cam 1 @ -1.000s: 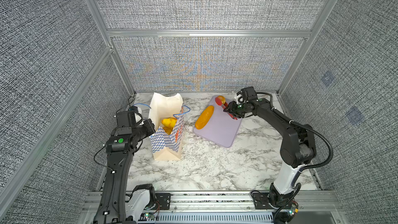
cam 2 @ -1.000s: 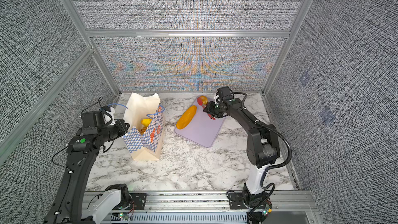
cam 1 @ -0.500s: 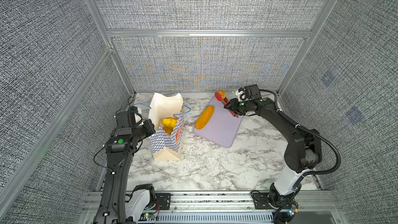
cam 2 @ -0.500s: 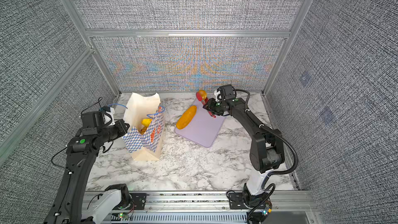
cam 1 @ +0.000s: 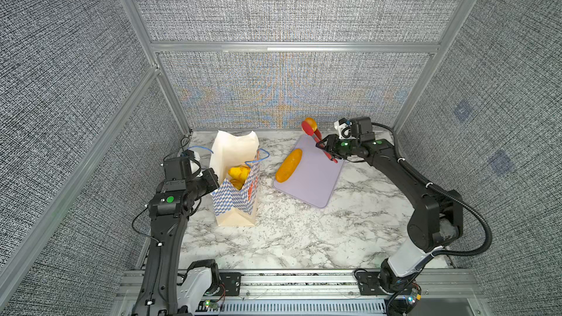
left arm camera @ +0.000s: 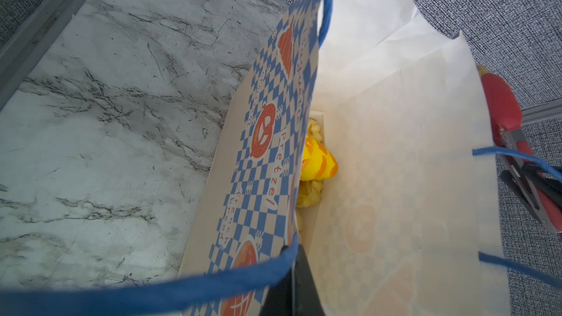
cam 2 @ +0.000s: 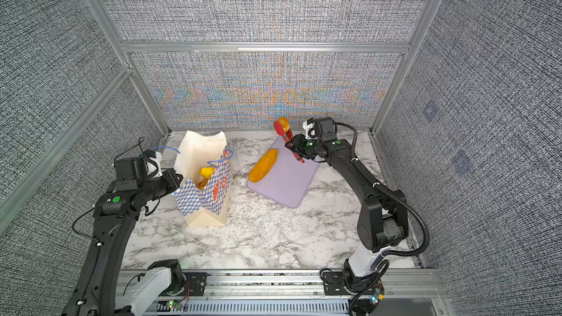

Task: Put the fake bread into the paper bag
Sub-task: 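Carry the round yellow bun in the tongs over the paper bag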

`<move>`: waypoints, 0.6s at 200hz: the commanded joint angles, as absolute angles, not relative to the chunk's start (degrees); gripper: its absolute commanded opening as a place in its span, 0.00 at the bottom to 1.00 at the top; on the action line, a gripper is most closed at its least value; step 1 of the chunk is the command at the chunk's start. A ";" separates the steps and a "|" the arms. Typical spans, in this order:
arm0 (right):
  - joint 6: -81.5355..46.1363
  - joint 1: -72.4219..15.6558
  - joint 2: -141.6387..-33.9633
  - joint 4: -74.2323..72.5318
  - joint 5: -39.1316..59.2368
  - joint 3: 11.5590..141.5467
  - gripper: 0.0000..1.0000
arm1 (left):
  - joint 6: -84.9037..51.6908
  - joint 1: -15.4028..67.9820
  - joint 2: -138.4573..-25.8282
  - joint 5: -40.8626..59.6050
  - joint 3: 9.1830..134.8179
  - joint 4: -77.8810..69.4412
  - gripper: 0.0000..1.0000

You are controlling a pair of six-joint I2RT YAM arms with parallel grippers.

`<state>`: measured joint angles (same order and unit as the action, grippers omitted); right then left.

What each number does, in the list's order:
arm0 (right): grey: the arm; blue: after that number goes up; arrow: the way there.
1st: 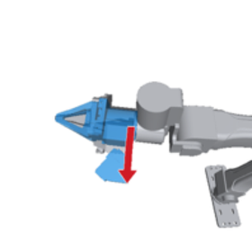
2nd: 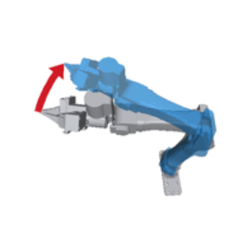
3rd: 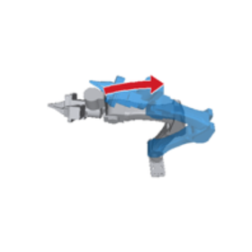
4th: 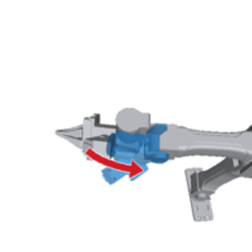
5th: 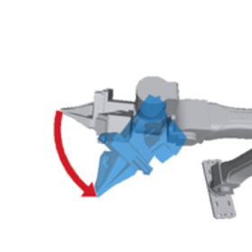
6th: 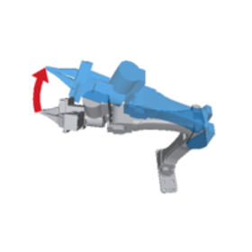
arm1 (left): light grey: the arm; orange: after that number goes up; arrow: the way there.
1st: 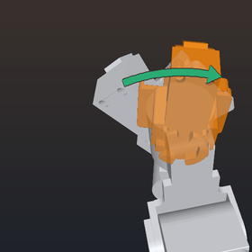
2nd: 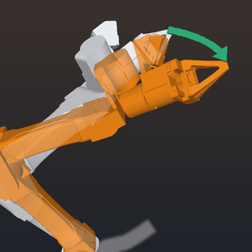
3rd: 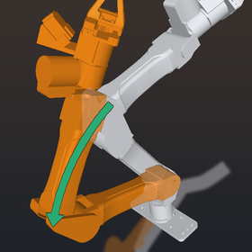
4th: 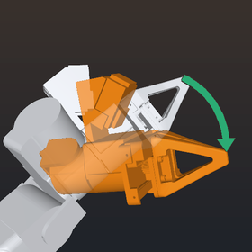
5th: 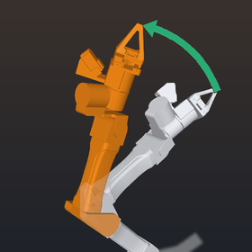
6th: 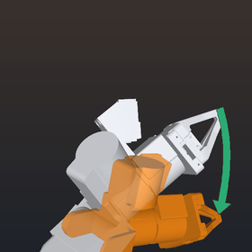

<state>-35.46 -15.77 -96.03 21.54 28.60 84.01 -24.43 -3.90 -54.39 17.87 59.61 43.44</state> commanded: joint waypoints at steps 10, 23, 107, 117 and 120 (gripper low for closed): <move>-35.98 -16.06 -95.05 17.94 31.05 83.89 0.48 | -24.76 -3.98 -54.56 17.82 59.77 43.08 0.03; -36.09 -16.11 -95.01 17.56 31.93 83.95 0.48 | -24.79 -3.96 -54.67 17.84 59.69 42.98 0.03; -35.65 -17.14 -94.49 17.05 33.84 84.03 0.48 | -25.14 -3.96 -54.91 18.24 59.68 42.67 0.03; -35.60 -17.31 -94.41 17.05 34.17 84.24 0.48 | -25.15 -3.97 -54.91 18.28 59.69 42.67 0.03; -35.44 -17.45 -94.46 17.05 34.19 84.24 0.48 | -25.15 -3.96 -54.93 18.28 59.68 42.71 0.03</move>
<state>-36.03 -16.95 -94.91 19.86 32.27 84.01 -25.12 -3.90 -54.85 17.98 59.61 43.20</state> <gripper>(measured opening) 0.483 0.048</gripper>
